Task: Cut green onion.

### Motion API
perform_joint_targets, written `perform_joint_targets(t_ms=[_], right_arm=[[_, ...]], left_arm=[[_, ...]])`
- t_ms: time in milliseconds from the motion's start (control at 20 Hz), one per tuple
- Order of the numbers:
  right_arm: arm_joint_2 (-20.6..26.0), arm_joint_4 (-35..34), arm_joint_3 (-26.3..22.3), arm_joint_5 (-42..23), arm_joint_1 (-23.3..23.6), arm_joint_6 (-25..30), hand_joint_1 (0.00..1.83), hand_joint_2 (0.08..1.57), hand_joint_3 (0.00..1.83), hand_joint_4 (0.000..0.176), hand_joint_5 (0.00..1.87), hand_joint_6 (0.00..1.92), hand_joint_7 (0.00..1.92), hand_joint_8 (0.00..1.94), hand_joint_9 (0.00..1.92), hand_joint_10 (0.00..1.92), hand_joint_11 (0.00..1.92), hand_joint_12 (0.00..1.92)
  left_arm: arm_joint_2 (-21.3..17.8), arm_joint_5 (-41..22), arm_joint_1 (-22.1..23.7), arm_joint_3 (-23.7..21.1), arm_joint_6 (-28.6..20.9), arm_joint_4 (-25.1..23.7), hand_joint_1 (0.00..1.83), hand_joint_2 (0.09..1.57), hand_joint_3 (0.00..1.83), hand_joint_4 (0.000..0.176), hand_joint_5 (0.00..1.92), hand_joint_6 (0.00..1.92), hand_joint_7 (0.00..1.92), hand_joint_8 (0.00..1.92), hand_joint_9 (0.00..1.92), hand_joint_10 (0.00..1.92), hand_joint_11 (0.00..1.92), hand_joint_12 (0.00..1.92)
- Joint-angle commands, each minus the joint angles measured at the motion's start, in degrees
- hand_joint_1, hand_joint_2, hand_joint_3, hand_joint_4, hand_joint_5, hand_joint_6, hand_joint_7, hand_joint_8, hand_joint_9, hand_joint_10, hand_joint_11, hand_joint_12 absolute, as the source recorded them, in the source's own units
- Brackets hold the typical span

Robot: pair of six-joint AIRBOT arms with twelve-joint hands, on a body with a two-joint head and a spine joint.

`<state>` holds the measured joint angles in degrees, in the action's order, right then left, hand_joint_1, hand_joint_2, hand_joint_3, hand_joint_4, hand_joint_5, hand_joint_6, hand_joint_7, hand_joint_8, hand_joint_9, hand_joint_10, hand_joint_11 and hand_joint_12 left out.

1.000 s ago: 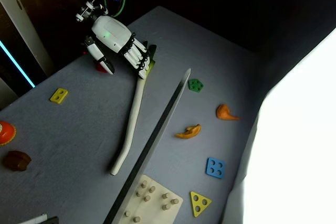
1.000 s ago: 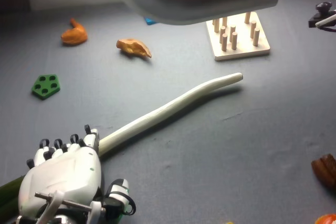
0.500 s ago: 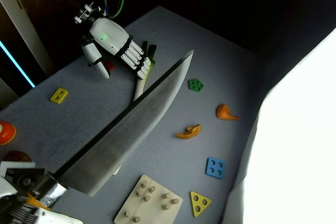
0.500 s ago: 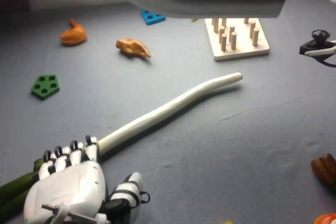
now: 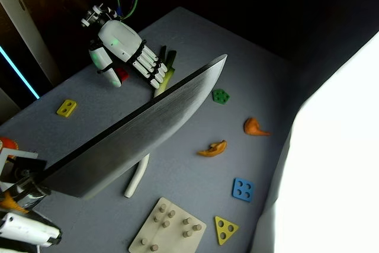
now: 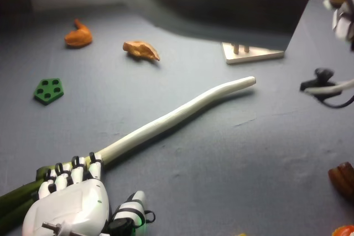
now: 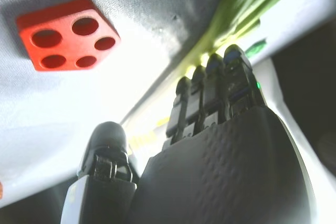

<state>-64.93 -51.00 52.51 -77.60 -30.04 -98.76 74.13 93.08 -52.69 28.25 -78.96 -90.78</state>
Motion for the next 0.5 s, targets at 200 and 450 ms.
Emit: perform_joint_targets(t_ms=[200, 450], right_arm=[[-3.03, 3.99, 0.83, -6.05, -1.83, -0.06, 1.63, 0.84, 0.65, 0.176, 1.23, 1.92, 1.47, 1.94, 1.60, 1.92, 1.65, 1.92], [-6.54, 4.47, 2.08, -7.48, -2.91, -1.57, 1.64, 0.80, 0.75, 0.176, 1.30, 1.92, 1.55, 1.94, 1.65, 1.92, 1.67, 1.92]], left_arm=[[0.52, 2.85, -0.42, -0.19, 0.80, -2.13, 0.03, 1.41, 0.00, 0.012, 0.00, 0.00, 0.01, 0.00, 0.00, 0.00, 0.00, 0.00], [0.56, 1.86, -0.62, -0.20, 0.80, -1.31, 0.04, 1.41, 0.01, 0.022, 0.01, 0.00, 0.03, 0.00, 0.00, 0.00, 0.02, 0.02]])
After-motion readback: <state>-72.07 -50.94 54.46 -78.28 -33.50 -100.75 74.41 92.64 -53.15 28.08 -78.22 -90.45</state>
